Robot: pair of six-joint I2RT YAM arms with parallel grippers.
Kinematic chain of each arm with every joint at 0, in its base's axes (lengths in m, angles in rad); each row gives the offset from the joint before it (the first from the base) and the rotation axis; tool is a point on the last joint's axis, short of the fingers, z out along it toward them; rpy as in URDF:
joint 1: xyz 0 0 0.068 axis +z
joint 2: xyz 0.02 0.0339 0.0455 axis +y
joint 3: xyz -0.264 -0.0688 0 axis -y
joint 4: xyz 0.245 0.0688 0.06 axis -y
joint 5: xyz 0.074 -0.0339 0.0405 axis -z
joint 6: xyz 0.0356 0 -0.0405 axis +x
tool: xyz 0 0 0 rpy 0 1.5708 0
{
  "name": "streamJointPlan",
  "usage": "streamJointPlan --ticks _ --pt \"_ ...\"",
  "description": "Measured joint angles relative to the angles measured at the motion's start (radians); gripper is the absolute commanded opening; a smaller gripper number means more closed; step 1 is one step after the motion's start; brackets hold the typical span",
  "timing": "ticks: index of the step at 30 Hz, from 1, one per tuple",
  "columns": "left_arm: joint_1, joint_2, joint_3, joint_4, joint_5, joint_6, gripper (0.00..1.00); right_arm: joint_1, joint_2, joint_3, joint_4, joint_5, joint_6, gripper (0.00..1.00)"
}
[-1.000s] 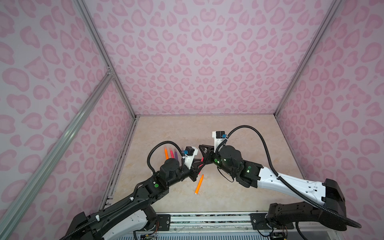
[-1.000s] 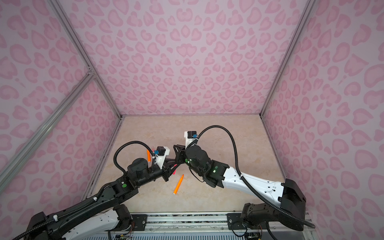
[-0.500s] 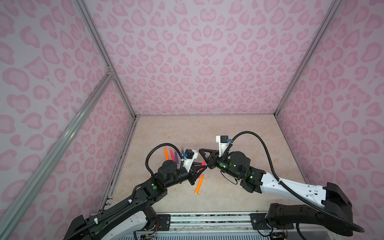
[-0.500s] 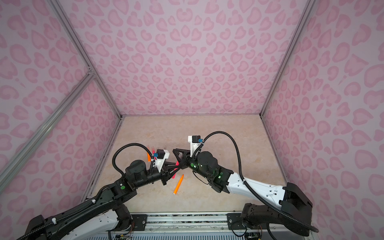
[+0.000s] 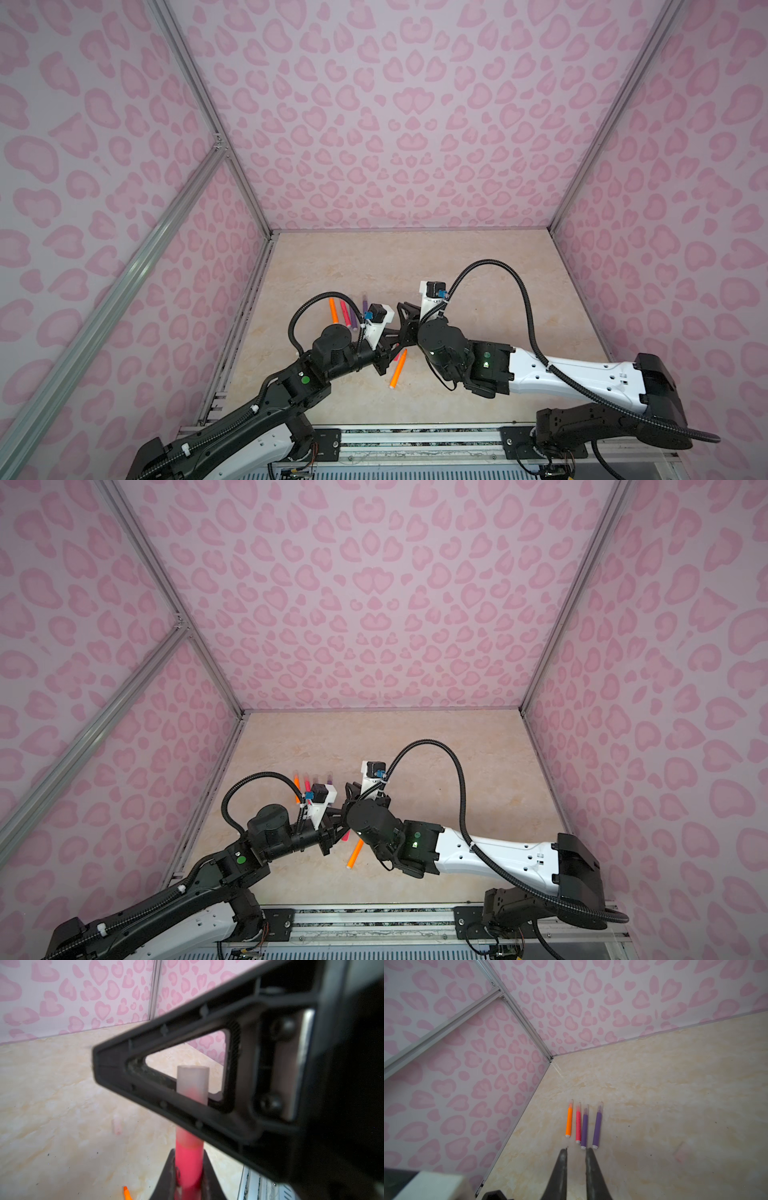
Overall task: Insert the pens into the pen caps
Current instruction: 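Draw the right gripper back from the capped pink highlighter, then lower the capped pink highlighter to the table with left gripper while right retracts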
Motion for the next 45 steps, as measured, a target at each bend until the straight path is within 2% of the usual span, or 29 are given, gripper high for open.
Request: streamJointPlan --ticks 10,17,18,21,23,25,31,36,40,45 --pt "-0.002 -0.028 -0.013 -0.066 -0.074 0.023 0.04 0.008 0.067 0.022 -0.02 0.051 0.08 0.0" --pt "-0.002 0.042 0.011 -0.051 -0.079 0.024 0.04 -0.058 0.019 -0.045 0.041 -0.062 0.076 0.0" --pt "-0.002 0.053 0.015 -0.045 -0.079 0.024 0.04 -0.068 0.011 -0.05 0.044 -0.078 0.074 0.06" --pt "-0.003 0.085 0.031 -0.019 -0.078 0.023 0.04 -0.093 -0.016 -0.061 0.047 -0.115 0.068 0.34" --pt "0.004 0.109 0.046 -0.008 -0.185 -0.008 0.04 -0.098 -0.045 -0.071 0.016 -0.142 0.053 0.5" --pt "0.011 0.14 0.069 0.0 -0.302 -0.036 0.04 -0.106 -0.077 -0.084 -0.023 -0.15 0.028 0.59" --pt "0.039 0.329 0.183 -0.072 -0.479 -0.117 0.04 -0.168 -0.228 -0.174 -0.068 -0.126 0.004 0.72" --pt "0.143 0.565 0.324 -0.219 -0.531 -0.215 0.04 -0.264 -0.376 -0.272 -0.093 -0.083 -0.013 0.75" --pt "0.207 0.749 0.418 -0.34 -0.524 -0.275 0.04 -0.411 -0.473 -0.389 -0.096 -0.075 -0.013 0.78" --pt "0.212 0.895 0.518 -0.44 -0.489 -0.292 0.03 -0.669 -0.491 -0.526 -0.072 -0.098 -0.027 0.79"
